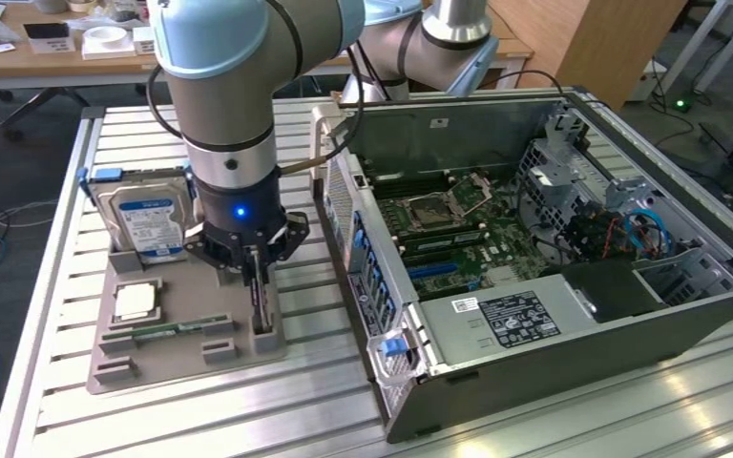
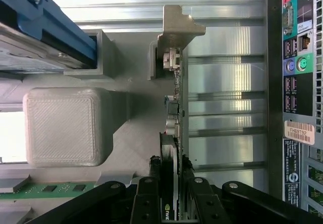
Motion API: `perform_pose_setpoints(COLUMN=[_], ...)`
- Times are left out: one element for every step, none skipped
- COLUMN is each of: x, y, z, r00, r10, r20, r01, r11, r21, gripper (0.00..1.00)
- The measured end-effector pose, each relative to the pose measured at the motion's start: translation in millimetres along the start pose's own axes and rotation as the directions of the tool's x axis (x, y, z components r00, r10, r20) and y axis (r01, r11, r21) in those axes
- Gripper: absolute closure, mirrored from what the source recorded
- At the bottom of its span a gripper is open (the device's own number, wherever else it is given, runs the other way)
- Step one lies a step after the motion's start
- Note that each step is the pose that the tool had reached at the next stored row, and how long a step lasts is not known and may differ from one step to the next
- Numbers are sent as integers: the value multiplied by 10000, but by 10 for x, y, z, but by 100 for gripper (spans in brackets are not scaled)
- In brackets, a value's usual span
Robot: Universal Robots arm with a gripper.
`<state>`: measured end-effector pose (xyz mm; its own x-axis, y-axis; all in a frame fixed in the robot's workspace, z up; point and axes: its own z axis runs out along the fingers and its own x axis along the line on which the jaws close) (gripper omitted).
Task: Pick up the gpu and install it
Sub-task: 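Pick up the gpu and move the gpu toward the slot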
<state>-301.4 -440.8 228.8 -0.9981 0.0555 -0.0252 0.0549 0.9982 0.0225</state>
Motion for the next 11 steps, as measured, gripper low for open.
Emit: perform_pose_setpoints(x=[0, 0, 0, 0, 0, 0, 0, 0, 0, 0, 0], y=[0, 0, 0, 0, 0, 0, 0, 0, 0, 0, 0], z=[0, 0, 0, 0, 0, 0, 0, 0, 0, 0, 0], r00=[10000, 10000, 9999, 9999, 9999, 9999, 9999, 9999, 9999, 9999, 9999], r10=[-36, -70, -104, -134, -143, -144, -144, -144, -144, -144, -144], r20=[-1, -2, -3, -3, -4, -4, -4, -4, -3, -4, -4], r01=[36, 70, 104, 134, 143, 144, 144, 144, 144, 144, 144], r11=[10000, 10000, 9999, 9999, 9999, 9999, 9999, 9999, 9999, 9999, 9999], r21=[-1, -2, -5, -6, -7, -7, -7, -7, -7, -7, -7], gripper=[74, 74, 74, 74, 74, 74, 74, 74, 74, 74, 74])
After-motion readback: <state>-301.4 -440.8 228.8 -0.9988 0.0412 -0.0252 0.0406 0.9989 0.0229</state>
